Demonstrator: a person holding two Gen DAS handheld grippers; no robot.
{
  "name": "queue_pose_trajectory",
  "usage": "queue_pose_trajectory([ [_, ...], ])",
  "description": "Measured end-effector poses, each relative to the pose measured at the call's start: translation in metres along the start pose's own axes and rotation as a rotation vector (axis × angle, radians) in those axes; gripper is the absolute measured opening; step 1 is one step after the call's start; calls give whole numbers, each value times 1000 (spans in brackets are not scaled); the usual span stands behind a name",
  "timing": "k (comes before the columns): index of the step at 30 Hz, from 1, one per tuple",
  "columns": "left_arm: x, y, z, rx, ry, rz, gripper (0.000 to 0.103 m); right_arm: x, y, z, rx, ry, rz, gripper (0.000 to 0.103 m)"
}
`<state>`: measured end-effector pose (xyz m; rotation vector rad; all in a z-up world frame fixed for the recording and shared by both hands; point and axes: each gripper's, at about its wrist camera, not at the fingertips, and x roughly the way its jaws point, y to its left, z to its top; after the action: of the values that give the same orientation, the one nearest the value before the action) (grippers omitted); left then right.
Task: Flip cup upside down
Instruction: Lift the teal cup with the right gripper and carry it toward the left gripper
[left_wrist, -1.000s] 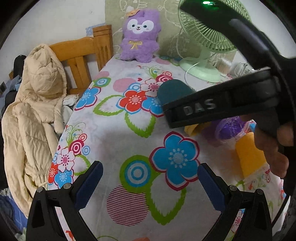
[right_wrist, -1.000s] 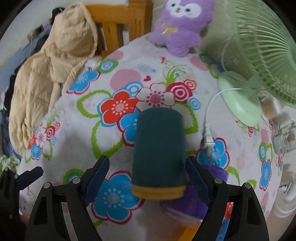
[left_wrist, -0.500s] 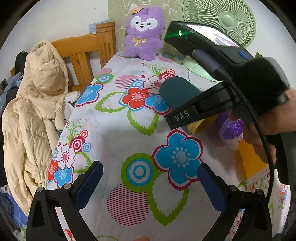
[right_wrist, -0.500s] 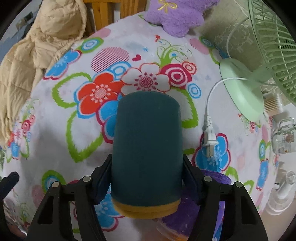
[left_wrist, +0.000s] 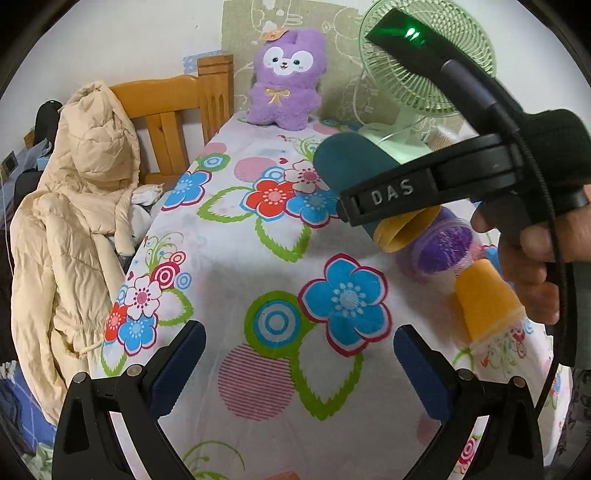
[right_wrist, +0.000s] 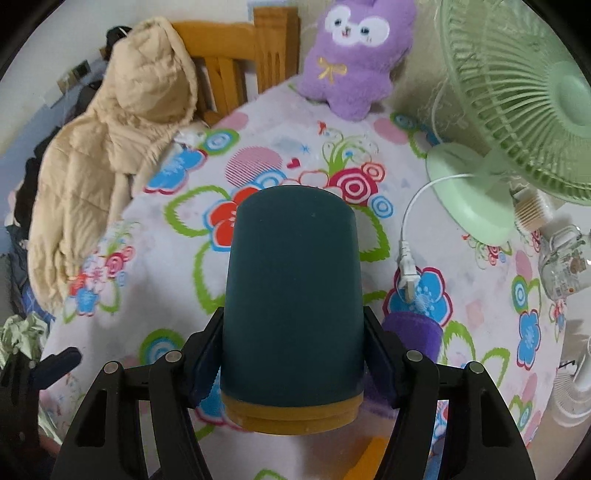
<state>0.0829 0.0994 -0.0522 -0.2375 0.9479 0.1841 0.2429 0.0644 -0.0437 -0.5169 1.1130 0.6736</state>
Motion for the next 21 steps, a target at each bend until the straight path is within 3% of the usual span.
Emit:
queue_pose_trajectory([
  [12,-33,-7,-20,4,-27,-14,103,-64,20,-60,22,-135,64,69],
  [21,-51,-11,-44,3,-31,-26,103,-94,28,-111,69,-185,74,70],
])
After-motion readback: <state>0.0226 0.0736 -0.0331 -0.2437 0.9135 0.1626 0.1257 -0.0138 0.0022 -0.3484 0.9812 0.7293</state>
